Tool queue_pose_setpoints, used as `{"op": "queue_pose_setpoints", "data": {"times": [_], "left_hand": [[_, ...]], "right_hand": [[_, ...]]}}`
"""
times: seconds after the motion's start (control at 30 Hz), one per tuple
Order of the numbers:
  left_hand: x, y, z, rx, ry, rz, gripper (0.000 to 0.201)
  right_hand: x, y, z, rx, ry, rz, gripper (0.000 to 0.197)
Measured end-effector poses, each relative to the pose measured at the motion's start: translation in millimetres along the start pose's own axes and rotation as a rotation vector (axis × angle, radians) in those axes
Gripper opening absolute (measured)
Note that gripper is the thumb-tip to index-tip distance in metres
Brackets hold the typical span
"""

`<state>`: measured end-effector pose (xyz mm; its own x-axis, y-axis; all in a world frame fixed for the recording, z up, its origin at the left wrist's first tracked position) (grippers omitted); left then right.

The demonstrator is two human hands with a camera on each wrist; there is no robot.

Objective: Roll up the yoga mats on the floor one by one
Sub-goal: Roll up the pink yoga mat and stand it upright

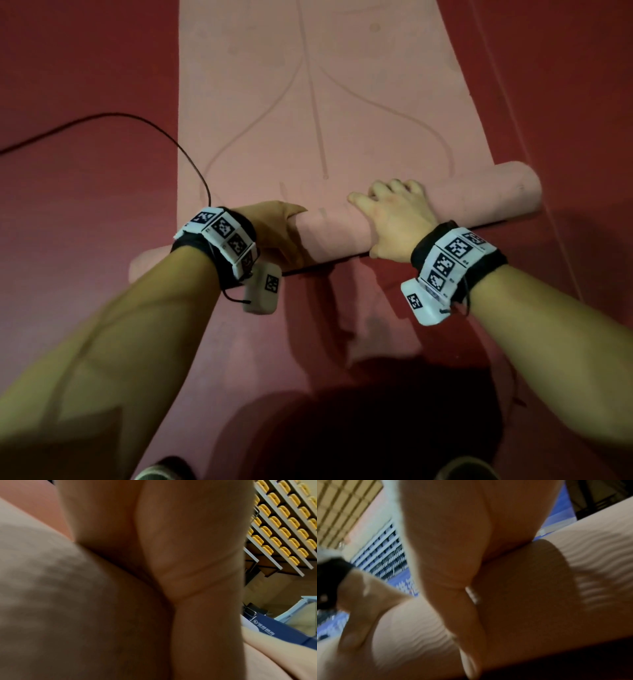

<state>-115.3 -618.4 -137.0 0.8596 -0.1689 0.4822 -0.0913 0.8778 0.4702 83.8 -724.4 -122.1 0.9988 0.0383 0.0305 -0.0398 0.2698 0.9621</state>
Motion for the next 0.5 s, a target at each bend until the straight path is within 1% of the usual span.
{"op": "queue_pose_setpoints", "data": {"times": [0.07,0.17,0.2,0.23,0.3,0.33,0.4,0.5], "left_hand": [[-3,-12,10,-0.038,-0.006,0.001,0.067],[-3,-28,24,-0.101,0.002,-0.020,0.069],[-4,-33,28,-0.094,0.009,-0.056,0.071],[-7,-38,31,-0.080,0.011,-0.073,0.077],[-11,-42,37,0.011,-0.033,-0.119,0.095],[-11,-43,41,0.085,-0.051,-0.170,0.100],[-11,-48,49,0.223,-0.024,-0.302,0.099],[-9,-66,56,0.344,0.013,-0.518,0.109]], "right_hand": [[-4,-4,15,-0.040,0.005,-0.005,0.091],[-10,-8,33,-0.151,-0.006,-0.041,0.092],[-11,-8,38,-0.197,0.001,-0.056,0.093],[-12,-8,41,-0.238,0.000,-0.083,0.092],[-13,-7,43,-0.290,-0.004,-0.120,0.089],[-12,-6,41,-0.307,-0.003,-0.129,0.087],[-10,-2,31,-0.356,-0.012,-0.171,0.084],[-3,3,17,-0.426,-0.005,-0.297,0.084]]}}
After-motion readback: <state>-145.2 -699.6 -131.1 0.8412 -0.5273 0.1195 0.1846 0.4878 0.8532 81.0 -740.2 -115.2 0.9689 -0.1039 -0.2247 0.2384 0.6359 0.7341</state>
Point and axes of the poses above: each hand's wrist, its own z-axis away from the middle knuckle, its own y-axis out of the back of the hand, x = y × z, the point moved 2 cm from there along -z, towards the middle knuckle, and after that the axes turned 4 degrees about x, right-handed, at the moved point
